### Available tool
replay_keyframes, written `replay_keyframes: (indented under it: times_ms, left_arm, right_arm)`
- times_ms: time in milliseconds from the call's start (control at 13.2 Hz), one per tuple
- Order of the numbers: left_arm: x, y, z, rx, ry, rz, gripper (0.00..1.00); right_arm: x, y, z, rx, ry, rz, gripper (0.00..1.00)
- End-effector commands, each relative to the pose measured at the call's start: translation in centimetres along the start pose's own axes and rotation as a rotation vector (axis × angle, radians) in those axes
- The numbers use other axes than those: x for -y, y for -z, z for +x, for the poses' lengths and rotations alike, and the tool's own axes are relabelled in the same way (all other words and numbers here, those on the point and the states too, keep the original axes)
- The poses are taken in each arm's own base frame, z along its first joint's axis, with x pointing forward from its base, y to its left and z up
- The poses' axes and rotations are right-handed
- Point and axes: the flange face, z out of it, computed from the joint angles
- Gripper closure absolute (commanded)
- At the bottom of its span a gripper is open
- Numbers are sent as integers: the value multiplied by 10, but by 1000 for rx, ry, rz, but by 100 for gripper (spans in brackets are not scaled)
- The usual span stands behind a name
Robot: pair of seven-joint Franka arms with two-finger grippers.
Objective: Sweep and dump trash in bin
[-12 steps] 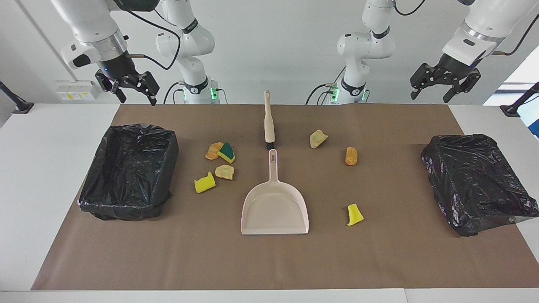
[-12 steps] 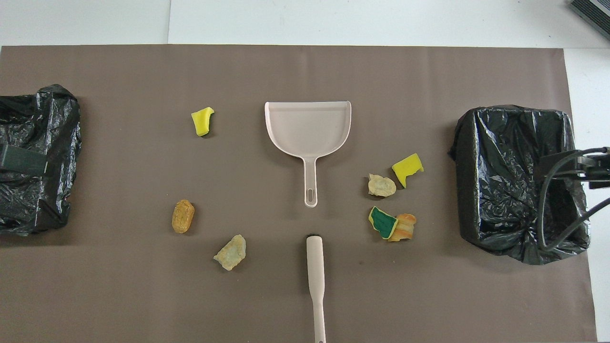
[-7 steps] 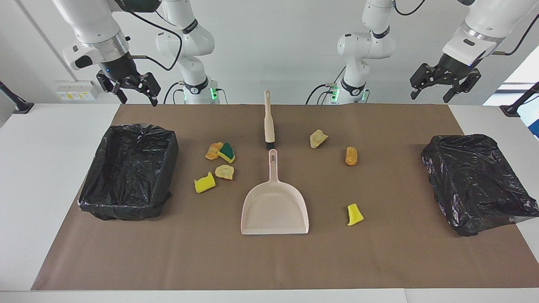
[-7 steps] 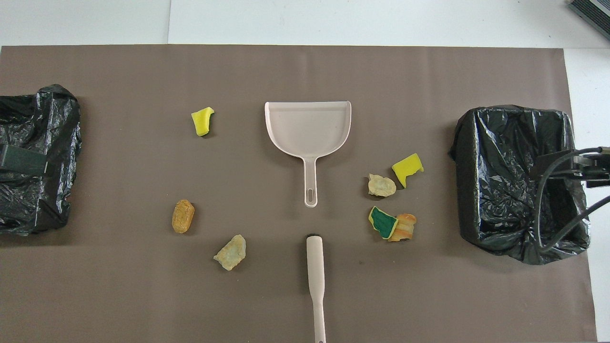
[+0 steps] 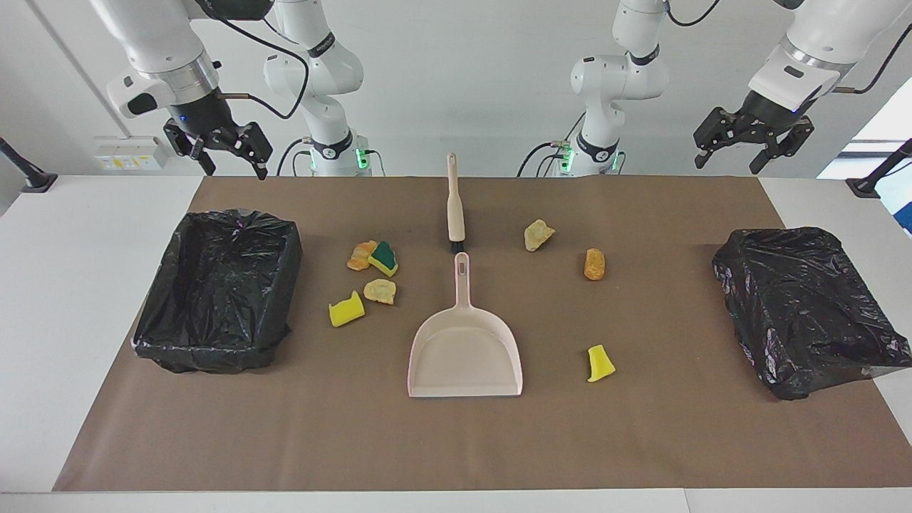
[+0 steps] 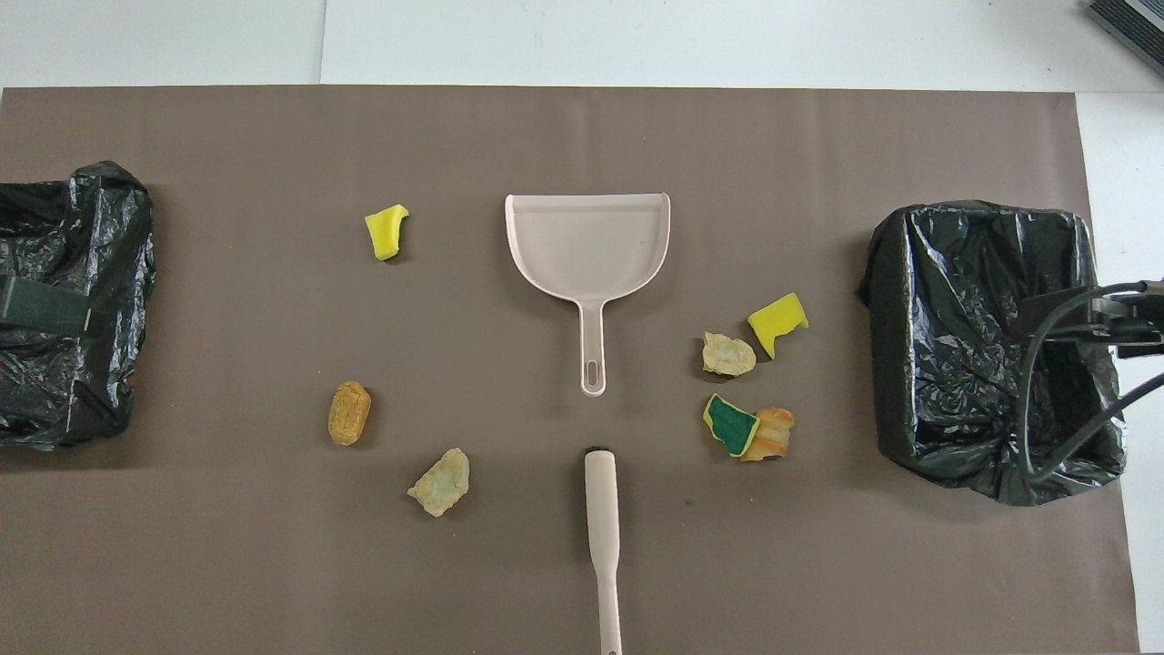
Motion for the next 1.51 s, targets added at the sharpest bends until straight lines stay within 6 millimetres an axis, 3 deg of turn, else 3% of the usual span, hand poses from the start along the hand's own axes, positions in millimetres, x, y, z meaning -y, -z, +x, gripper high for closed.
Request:
replay_keyframes:
  times_ms: [0,1210,1436]
  left_arm:
    - [1,0,-8,6,0,-12,0]
    - [-15,-2,-6,5,-23,-11,0]
    - [-33,-12,-3,16,-39,-10,0]
  right_arm:
    - [-2,4,0,2,14,15,0]
    - [-3,4,0,2,13,16,0]
    - [-3,4,0,2,13,16,0]
